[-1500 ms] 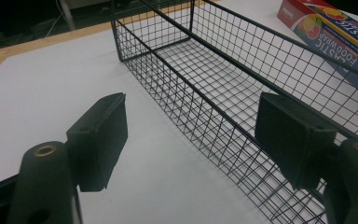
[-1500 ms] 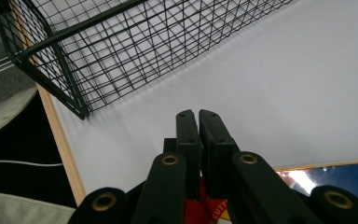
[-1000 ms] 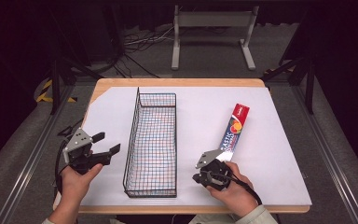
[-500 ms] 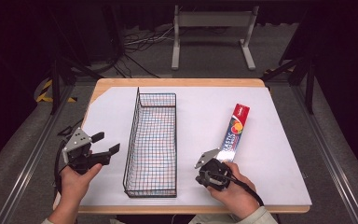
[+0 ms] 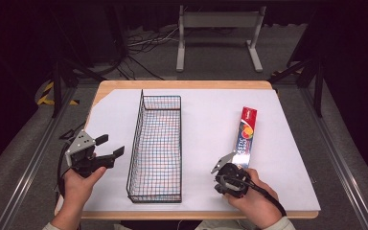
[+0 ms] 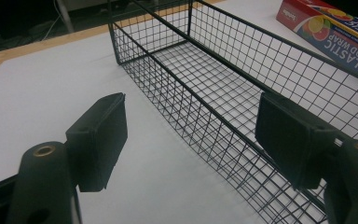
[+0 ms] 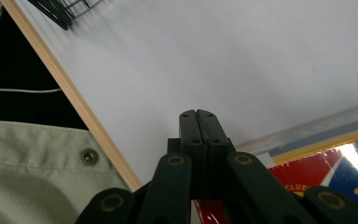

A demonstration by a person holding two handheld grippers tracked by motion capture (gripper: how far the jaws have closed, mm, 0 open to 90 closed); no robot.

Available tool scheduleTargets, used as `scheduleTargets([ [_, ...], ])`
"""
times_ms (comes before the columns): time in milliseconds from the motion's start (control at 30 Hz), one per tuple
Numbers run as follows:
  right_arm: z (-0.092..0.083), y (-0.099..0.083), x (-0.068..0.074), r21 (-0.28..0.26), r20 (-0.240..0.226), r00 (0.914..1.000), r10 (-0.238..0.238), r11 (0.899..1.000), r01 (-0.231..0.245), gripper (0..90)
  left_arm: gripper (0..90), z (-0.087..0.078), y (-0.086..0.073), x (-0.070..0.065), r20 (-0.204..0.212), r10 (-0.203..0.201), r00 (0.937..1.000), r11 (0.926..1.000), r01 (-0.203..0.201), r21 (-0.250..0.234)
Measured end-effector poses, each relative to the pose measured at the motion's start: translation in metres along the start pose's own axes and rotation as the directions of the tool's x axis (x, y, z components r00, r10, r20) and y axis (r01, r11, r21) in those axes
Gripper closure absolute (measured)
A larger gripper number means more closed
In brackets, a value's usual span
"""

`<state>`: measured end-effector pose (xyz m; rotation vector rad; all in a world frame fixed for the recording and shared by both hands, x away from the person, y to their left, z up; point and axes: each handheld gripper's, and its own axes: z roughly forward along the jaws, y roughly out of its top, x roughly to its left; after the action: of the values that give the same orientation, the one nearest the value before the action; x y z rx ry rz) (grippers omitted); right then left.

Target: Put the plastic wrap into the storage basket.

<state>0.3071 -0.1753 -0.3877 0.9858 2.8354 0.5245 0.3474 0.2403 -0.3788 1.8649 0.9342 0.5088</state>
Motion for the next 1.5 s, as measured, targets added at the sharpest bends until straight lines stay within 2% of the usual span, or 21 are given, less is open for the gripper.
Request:
scheduleTargets([
  [133, -0.005, -0.009, -0.006, 0.015, 0.005, 0.9995, 0.030, 0.999, -0.030, 90.0, 25.9, 0.003, 0.002, -0.001, 0.007, 0.007, 0.9999, 1.0000, -0.007, 0.004],
  [433, -0.019, -0.030, -0.019, 0.044, 0.064, 0.9928, 0.102, 0.994, -0.104, 90.0, 25.9, 0.005, 0.002, -0.001, 0.013, 0.010, 0.9999, 0.9999, -0.010, 0.007],
  [533, -0.020, -0.035, -0.021, 0.073, 0.119, 0.9858, 0.118, 0.989, -0.127, 90.0, 25.9, 0.006, 0.003, -0.003, 0.012, 0.018, 0.9998, 0.9998, -0.018, 0.008],
  [700, -0.023, -0.042, -0.027, 0.073, 0.129, 0.9810, 0.145, 0.985, -0.155, 90.0, 25.9, 0.005, 0.003, -0.003, 0.013, 0.022, 0.9997, 0.9997, -0.022, 0.008],
  [733, -0.024, -0.047, -0.033, 0.079, 0.154, 0.9746, 0.163, 0.981, -0.176, 90.0, 25.9, 0.005, 0.003, -0.003, 0.013, 0.016, 0.9998, 0.9998, -0.017, 0.007],
  [867, -0.027, -0.053, -0.039, 0.077, 0.162, 0.9673, 0.195, 0.975, -0.209, 90.0, 25.9, 0.005, 0.003, -0.001, 0.013, 0.018, 0.9998, 0.9998, -0.018, 0.005],
  [967, -0.028, -0.059, -0.044, 0.084, 0.196, 0.9568, 0.215, 0.968, -0.234, 90.0, 25.9, 0.006, 0.003, -0.002, 0.014, 0.020, 0.9997, 0.9998, -0.020, 0.008],
  [1000, -0.028, -0.060, -0.045, 0.088, 0.199, 0.9558, 0.216, 0.968, -0.237, 90.0, 25.9, 0.006, 0.003, -0.002, 0.014, 0.019, 0.9997, 0.9998, -0.019, 0.009],
  [1067, -0.028, -0.061, -0.045, 0.078, 0.183, 0.9597, 0.214, 0.970, -0.231, 88.3, 26.0, 0.006, 0.003, -0.002, 0.012, 0.019, 0.9997, 0.9998, -0.020, 0.008],
  [1133, -0.029, -0.061, -0.046, 0.057, 0.165, 0.9616, 0.219, 0.971, -0.231, 84.9, 26.0, 0.006, 0.003, -0.002, 0.012, 0.020, 0.9997, 0.9998, -0.020, 0.007],
  [1167, -0.035, -0.062, -0.046, 0.001, 0.106, 0.9696, 0.220, 0.975, -0.222, 81.4, 25.9, 0.005, 0.003, -0.002, 0.011, 0.018, 0.9998, 0.9998, -0.018, 0.007],
  [1200, -0.035, -0.062, -0.046, 0.001, 0.106, 0.9696, 0.220, 0.975, -0.222, 81.4, 25.9, 0.005, 0.003, -0.002, 0.008, 0.015, 0.9999, 0.9999, -0.015, 0.005],
  [1233, -0.037, -0.062, -0.046, -0.022, 0.095, 0.9718, 0.216, 0.976, -0.214, 78.8, 25.3, 0.005, 0.002, -0.001, -0.004, 0.012, 0.9999, 0.9999, -0.012, 0.001],
  [1300, -0.044, -0.062, -0.045, -0.102, 0.072, 0.9759, 0.206, 0.975, -0.198, 73.1, 23.6, 0.004, 0.001, 0.001, -0.018, -0.002, 0.9998, 1.0000, 0.002, -0.009],
  [1333, -0.047, -0.062, -0.045, -0.135, 0.066, 0.9768, 0.203, 0.972, -0.193, 68.7, 22.3, 0.004, 0.001, 0.002, -0.024, -0.006, 0.9997, 0.9999, 0.006, -0.013],
  [1367, -0.052, -0.062, -0.044, -0.194, 0.069, 0.9808, 0.182, 0.967, -0.166, 62.4, 21.5, 0.003, 0.001, 0.003, -0.028, -0.008, 0.9996, 0.9998, 0.008, -0.018],
  [1400, -0.052, -0.062, -0.044, -0.194, 0.069, 0.9808, 0.182, 0.967, -0.166, 62.4, 21.5, 0.003, 0.001, 0.003, -0.028, -0.011, 0.9996, 0.9998, 0.010, -0.017],
  [1467, -0.055, -0.062, -0.044, -0.251, 0.057, 0.9830, 0.174, 0.955, -0.155, 58.2, 21.5, 0.002, 0.001, 0.004, -0.034, -0.011, 0.9994, 0.9997, 0.011, -0.021],
  [1500, -0.059, -0.062, -0.044, -0.317, 0.061, 0.9848, 0.162, 0.939, -0.135, 53.8, 21.5, 0.001, 0.001, 0.004, -0.035, -0.012, 0.9993, 0.9997, 0.012, -0.021],
])
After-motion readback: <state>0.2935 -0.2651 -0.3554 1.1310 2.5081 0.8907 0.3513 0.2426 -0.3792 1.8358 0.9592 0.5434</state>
